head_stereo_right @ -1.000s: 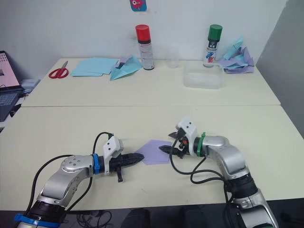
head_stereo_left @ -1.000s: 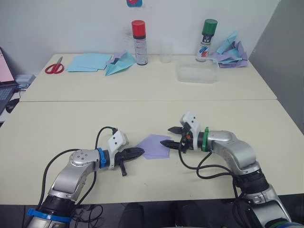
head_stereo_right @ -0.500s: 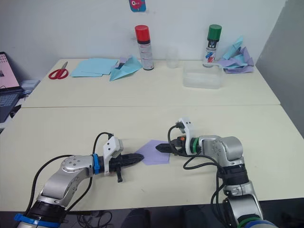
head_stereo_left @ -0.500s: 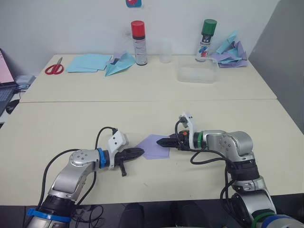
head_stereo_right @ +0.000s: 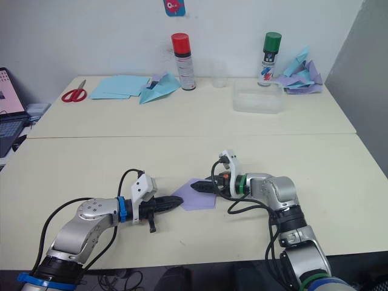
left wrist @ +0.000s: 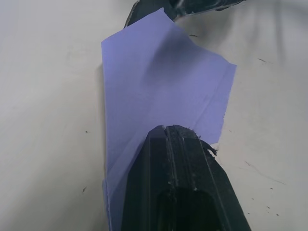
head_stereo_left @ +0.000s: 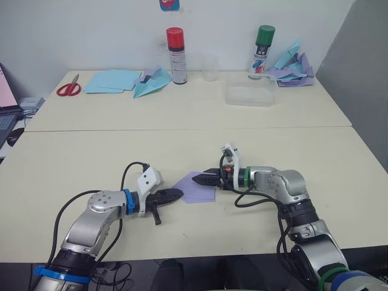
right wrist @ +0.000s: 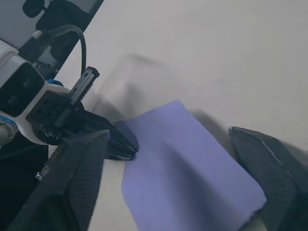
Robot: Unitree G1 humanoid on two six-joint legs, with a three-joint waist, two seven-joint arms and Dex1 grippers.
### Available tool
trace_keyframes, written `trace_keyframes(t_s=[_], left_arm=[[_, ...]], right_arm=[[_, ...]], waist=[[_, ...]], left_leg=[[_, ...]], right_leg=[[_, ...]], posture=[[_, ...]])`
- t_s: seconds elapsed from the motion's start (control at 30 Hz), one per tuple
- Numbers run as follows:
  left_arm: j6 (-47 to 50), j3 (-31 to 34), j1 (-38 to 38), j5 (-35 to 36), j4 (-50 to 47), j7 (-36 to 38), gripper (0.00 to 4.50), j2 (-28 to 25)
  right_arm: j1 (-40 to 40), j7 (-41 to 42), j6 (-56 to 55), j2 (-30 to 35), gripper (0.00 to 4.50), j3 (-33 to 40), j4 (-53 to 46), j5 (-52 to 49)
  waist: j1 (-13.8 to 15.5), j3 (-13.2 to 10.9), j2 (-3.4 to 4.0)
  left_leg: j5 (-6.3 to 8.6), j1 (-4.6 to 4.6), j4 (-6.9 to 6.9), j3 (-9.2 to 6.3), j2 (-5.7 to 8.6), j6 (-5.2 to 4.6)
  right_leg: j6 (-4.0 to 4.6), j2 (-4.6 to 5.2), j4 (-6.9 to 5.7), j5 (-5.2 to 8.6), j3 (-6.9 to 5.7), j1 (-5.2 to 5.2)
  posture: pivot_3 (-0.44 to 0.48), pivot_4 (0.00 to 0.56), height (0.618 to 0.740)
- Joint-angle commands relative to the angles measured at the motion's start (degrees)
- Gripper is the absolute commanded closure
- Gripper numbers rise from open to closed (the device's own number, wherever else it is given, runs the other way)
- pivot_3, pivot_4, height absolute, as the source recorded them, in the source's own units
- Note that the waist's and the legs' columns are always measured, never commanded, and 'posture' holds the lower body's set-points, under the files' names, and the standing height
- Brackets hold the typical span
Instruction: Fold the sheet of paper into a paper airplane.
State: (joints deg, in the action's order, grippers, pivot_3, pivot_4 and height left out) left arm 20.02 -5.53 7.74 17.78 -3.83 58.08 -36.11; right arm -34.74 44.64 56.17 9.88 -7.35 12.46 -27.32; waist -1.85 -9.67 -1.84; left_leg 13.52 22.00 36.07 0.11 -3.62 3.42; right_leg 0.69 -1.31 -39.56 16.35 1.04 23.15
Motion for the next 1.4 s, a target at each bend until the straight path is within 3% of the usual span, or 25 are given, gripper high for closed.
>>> trace_keyframes(t_s=[0.03,0.27,0.3,0.63,1.07,1.4], left_arm=[[2.0,-2.0,-1.3,-1.4,1.2,-0.2,4.5,-0.4],[2.1,-1.8,-1.6,-1.6,0.9,-0.4,4.5,-0.8],[2.1,-1.8,-1.7,-1.6,0.9,-0.5,4.5,-0.8],[2.4,-2.2,-1.6,-2.2,1.3,-0.5,4.5,-1.0],[2.4,-2.3,-1.9,-2.2,1.3,-0.5,4.5,-1.2],[2.3,-2.0,-2.9,-2.2,1.2,-0.5,4.5,-1.8]], right_arm=[[-0.6,2.4,-1.6,-0.2,1.7,-2.6,0.3,0.5],[-0.5,3.5,-5.4,0.7,4.32,-4.0,-1.0,2.0],[-0.4,3.4,-6.3,0.8,4.45,-3.9,-1.1,2.3],[5.0,11.3,-24.7,7.5,4.45,-15.3,-13.4,10.7],[4.8,10.1,-48.1,8.0,4.45,-18.6,-3.3,23.3],[5.6,13.3,-54.0,8.1,4.45,-18.7,-3.0,24.6]], waist=[[0.0,0.0,0.0],[0.0,0.0,0.0],[0.0,0.0,0.0],[0.1,0.0,0.02],[0.1,0.0,0.01],[0.1,0.0,0.02]], left_leg=[[0.0,0.01,0.0,0.0,0.0,0.0],[0.0,0.01,-0.01,0.0,0.0,0.0],[0.0,0.0,-0.01,0.0,0.0,0.0],[0.01,0.15,-0.05,-0.02,0.0,0.0],[0.01,0.04,-0.05,0.0,-0.01,0.0],[0.01,0.03,-0.05,0.0,-0.04,0.0]], right_leg=[[0.0,0.0,0.01,0.0,0.0,0.0],[-0.01,0.01,0.03,0.0,0.01,0.01],[-0.02,0.01,0.03,-0.01,0.0,0.0],[-0.03,0.02,0.23,-0.01,-0.03,0.04],[-0.04,0.01,0.19,-0.02,-0.01,0.0],[-0.04,0.01,0.19,-0.02,0.0,0.0]], posture=[[0.0,0.15,0.74],[0.0,0.15,0.74],[0.0,0.15,0.74],[0.0,0.15,0.74],[0.0,0.15,0.74],[0.0,0.15,0.74]])
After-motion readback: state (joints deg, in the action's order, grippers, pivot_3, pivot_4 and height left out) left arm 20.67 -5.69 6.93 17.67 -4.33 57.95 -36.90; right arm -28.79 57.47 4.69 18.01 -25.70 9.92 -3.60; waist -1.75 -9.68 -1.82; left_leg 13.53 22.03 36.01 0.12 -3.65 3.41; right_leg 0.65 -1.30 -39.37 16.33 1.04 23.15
